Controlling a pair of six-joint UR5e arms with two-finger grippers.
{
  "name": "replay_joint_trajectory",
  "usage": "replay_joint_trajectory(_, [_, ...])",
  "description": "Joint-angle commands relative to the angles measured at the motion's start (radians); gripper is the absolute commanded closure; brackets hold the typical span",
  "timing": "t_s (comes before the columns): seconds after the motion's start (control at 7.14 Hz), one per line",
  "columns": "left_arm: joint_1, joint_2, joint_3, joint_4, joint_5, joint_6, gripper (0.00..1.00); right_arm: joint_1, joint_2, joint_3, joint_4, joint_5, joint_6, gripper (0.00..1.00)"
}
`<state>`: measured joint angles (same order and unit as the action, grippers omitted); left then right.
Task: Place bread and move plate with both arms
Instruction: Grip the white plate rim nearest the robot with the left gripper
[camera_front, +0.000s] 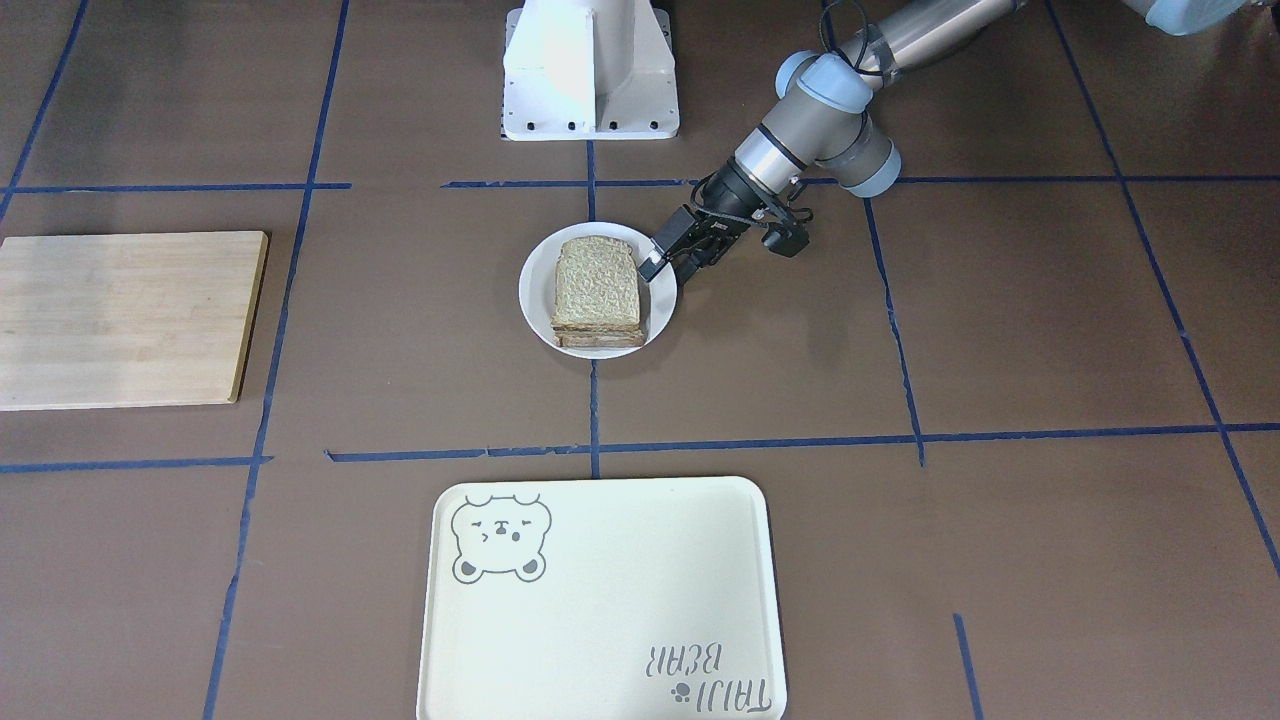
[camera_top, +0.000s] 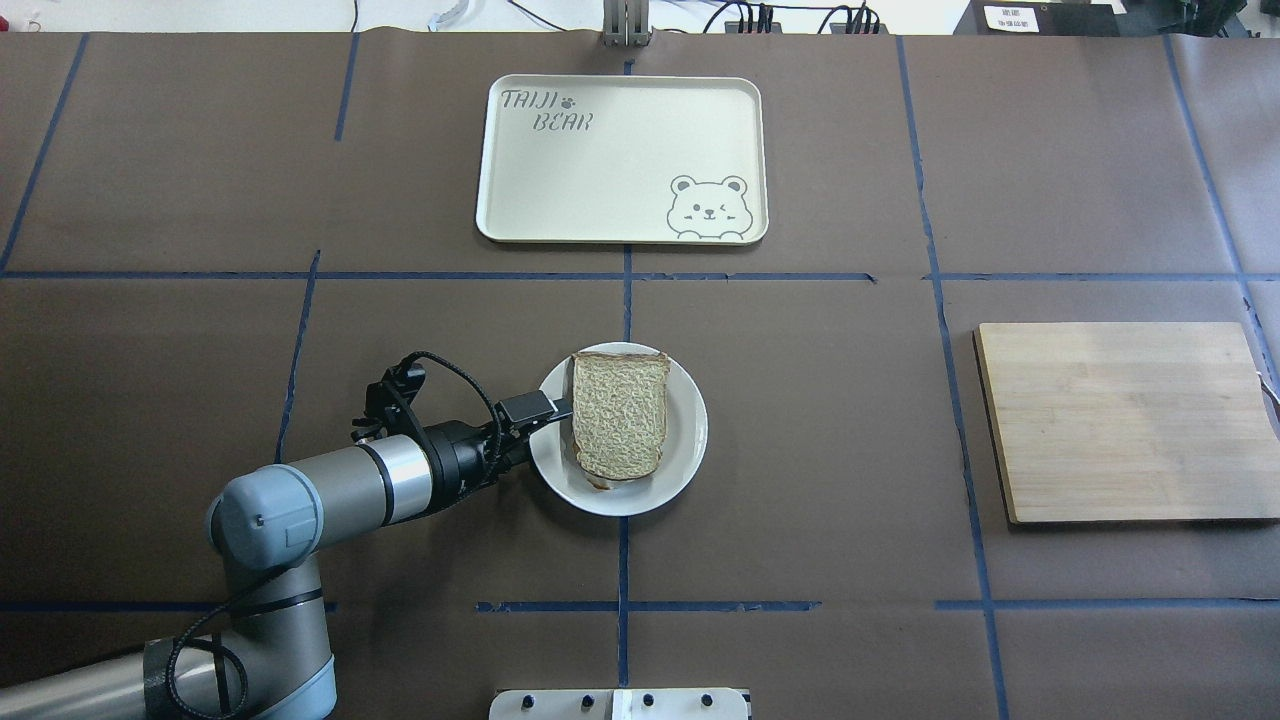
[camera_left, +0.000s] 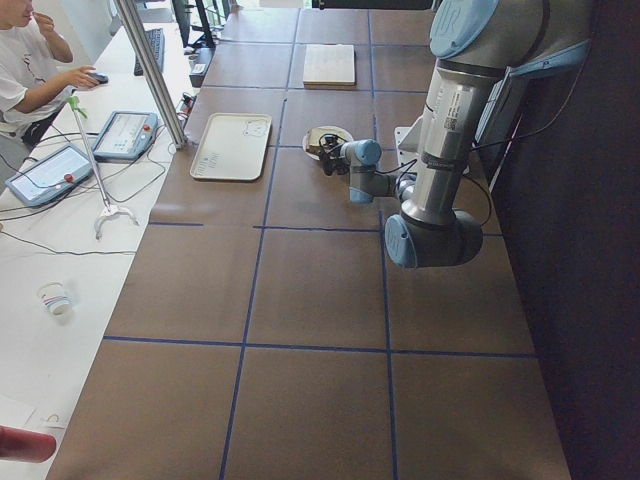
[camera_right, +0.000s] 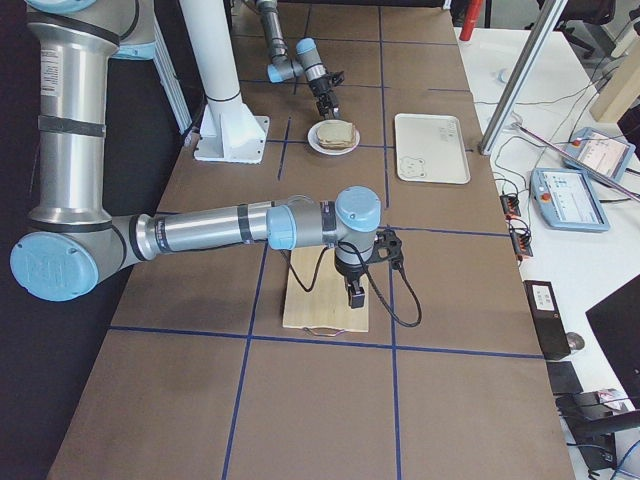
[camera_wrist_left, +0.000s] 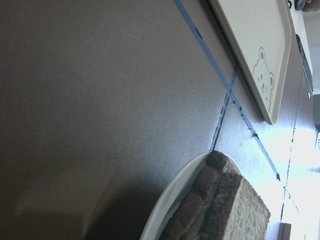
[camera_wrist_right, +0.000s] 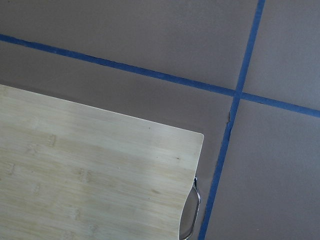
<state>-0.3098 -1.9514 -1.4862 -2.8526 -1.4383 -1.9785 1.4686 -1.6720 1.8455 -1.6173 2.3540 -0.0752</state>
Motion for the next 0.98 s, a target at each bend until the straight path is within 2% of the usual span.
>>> replay_joint_trajectory(0.0, [0.008, -0.004, 0.007, -0.001, 0.004, -0.006, 0.29, 0.001, 0.000, 0.000, -0.001, -0.001, 0.000, 0.00])
replay_joint_trajectory(0.14, [0.008, -0.004, 0.007, -0.001, 0.004, -0.008, 0.65, -0.001, 0.000, 0.000, -0.001, -0.001, 0.000, 0.00])
replay_joint_trajectory(0.28, [0.008, -0.003, 0.007, -0.001, 0.004, -0.007, 0.88, -0.001, 0.000, 0.000, -0.001, -0.002, 0.000, 0.00])
replay_joint_trajectory(0.42, [0.008, -0.003, 0.009, -0.001, 0.004, -0.003, 0.92, -0.001, 0.000, 0.000, -0.001, -0.001, 0.000, 0.00])
replay_joint_trajectory(0.84, [0.008, -0.001, 0.006, -0.004, 0.004, -0.002, 0.94, -0.001, 0.000, 0.000, 0.001, 0.001, 0.000, 0.00])
